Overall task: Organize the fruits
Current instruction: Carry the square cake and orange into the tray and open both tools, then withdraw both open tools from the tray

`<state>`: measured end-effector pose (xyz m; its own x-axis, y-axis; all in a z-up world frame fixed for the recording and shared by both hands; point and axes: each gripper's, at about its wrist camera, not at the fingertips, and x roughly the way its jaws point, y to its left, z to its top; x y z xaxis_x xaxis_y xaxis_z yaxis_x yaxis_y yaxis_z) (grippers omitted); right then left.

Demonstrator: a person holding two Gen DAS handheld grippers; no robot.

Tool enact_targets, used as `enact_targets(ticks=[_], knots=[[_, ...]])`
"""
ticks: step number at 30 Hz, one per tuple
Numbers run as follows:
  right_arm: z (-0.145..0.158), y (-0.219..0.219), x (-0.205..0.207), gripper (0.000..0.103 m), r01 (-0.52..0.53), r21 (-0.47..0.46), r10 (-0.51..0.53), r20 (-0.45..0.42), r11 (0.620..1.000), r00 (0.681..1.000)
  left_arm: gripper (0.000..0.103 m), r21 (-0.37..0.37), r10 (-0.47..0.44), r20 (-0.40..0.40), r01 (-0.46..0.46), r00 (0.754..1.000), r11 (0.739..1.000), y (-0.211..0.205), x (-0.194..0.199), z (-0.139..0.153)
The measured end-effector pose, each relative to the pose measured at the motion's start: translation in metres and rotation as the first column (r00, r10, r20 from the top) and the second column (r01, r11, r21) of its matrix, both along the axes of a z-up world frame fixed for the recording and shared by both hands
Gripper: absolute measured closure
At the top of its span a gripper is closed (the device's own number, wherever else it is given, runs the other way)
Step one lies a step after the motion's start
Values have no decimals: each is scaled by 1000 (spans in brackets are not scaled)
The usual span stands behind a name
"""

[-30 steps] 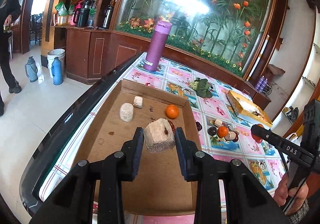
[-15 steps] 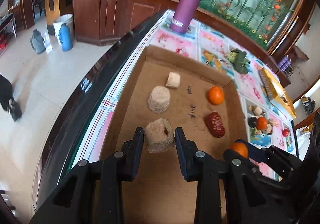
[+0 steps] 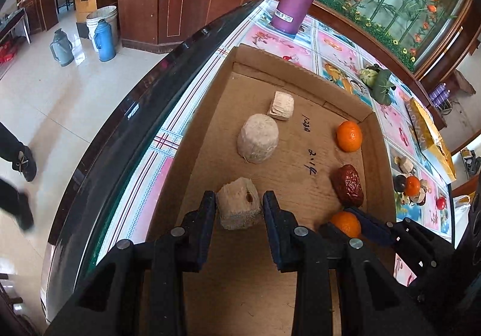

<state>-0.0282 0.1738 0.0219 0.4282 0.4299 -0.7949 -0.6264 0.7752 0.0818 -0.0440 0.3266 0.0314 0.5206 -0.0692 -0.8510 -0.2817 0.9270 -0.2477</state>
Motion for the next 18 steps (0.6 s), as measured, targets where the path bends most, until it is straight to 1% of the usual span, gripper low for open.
enact_targets(ticks=[1,2,4,6,8,9,10,11,12,13,14,16,18], knots=[[0,0,0,71,0,-1,0,2,1000,1000,63,-4,2,3,-2,1000,1000,1,0,0],[0,0,0,71,3,-6,-3,6,1000,1000,60,-10,6,7,-6,1000,1000,2,-1,1],[1,1,1,67,11,-13,-10,13,1000,1000,60,-17,21,24,-21,999,1000,4,-5,6],[4,-1,0,52,12,3,-12,14,1000,1000,59,-25,32,52,-31,998,999,5,-12,14],[11,-5,-3,47,17,22,-17,27,1000,999,59,-22,42,86,-40,995,999,5,-22,25],[15,-8,-5,47,20,33,-21,36,999,999,59,-10,47,115,-46,992,999,4,-29,34],[21,-11,-7,47,24,46,-26,46,999,999,55,3,52,137,-53,989,999,3,-36,41],[28,-17,-11,43,29,64,-33,60,998,998,51,14,62,160,-66,985,998,1,-43,48],[34,-21,-14,37,36,79,-42,72,996,997,40,25,80,185,-86,979,996,-2,-54,57],[39,-28,-19,34,49,95,-57,84,994,995,30,36,92,205,-102,974,994,-5,-62,63],[45,-37,-24,29,69,114,-80,97,991,992,25,52,102,228,-117,968,992,-9,-71,69],[51,-54,-33,28,103,147,-120,109,984,987,11,82,114,286,-143,951,986,-23,-90,80],[54,-73,-43,28,147,178,-166,101,973,981,9,98,113,336,-154,935,983,-39,-105,86]])
